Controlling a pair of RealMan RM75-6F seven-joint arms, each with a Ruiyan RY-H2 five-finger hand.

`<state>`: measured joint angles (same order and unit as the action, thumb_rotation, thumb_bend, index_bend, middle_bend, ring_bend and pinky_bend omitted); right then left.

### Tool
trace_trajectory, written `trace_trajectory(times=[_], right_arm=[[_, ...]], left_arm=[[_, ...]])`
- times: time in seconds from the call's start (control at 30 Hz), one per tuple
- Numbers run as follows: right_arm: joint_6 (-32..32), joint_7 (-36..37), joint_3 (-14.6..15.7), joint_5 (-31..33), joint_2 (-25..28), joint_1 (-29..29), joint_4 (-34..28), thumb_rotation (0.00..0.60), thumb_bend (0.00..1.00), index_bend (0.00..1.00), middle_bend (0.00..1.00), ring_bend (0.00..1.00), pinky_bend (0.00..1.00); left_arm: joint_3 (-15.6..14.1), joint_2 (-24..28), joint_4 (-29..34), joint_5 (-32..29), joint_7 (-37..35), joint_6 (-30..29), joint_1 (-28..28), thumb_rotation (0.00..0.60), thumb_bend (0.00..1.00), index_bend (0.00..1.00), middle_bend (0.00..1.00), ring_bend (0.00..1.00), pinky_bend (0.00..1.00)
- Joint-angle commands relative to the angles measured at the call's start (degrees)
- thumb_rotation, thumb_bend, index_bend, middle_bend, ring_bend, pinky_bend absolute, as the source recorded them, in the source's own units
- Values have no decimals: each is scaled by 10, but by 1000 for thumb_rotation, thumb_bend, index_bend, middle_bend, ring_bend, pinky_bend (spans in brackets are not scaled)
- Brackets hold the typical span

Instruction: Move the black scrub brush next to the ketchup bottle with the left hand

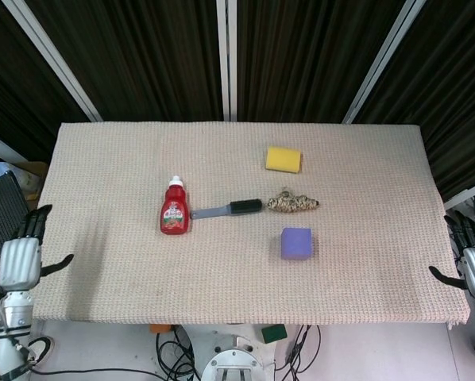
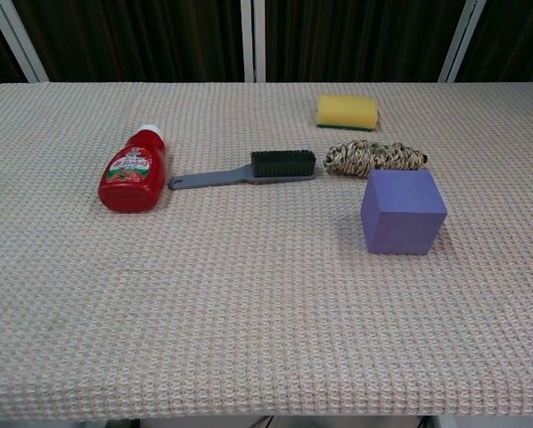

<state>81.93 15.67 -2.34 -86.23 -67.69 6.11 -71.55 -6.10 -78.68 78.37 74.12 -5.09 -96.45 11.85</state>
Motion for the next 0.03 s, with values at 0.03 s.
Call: trace_trajectory(times=[0.03], right_arm=[[-1,-8,3,-2,-2,-1,-4,600,176,0,0,0,0]], left_arm=[[-34,1,-47,47,-40,-22,-47,584,23,72,107,80,262]])
